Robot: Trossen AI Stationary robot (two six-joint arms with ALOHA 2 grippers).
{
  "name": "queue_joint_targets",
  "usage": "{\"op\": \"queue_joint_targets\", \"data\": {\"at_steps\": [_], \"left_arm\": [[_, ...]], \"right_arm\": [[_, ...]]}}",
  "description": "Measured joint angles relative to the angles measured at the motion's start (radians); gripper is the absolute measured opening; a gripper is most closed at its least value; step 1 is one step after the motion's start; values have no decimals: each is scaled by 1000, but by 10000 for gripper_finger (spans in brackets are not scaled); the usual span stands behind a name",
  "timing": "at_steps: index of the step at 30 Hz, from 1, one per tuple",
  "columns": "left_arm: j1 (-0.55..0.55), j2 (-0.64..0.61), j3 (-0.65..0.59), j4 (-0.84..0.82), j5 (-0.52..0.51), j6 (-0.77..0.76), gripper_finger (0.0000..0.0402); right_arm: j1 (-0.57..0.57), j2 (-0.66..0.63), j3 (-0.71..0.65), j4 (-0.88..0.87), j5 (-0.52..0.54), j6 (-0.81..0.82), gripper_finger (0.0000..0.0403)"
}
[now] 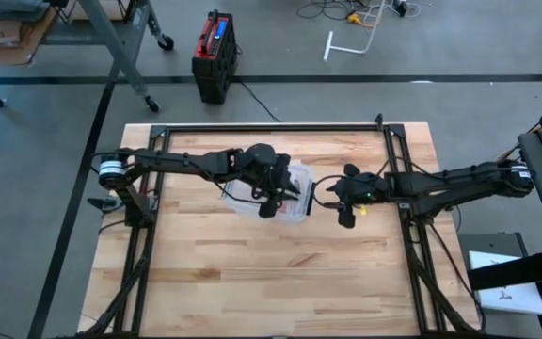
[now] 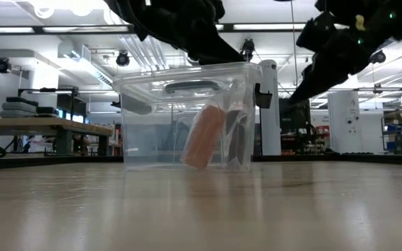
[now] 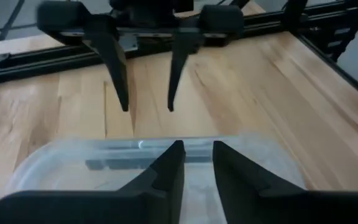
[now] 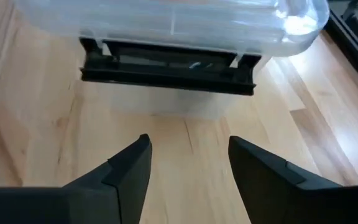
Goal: Roll bandage
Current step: Close the transparent bin
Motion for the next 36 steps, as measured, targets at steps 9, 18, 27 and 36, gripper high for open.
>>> {"op": "queue_joint_targets", "data": {"at_steps": [9,18,27,36], "left_arm": [[15,13,-75,52,-21,-28,175],[23,53,-105,91,-27,-45,239],[25,51,-128,90,-15,-48,235],[23,53,-132,108,-8,-50,226]], "right_arm": [[-1,81,-145,289,63,34,234],[-1,272,-150,614,80,-24,230],[-1,218,-68,522,82,-70,224],[24,207,-26,453,84,-77,218]]}}
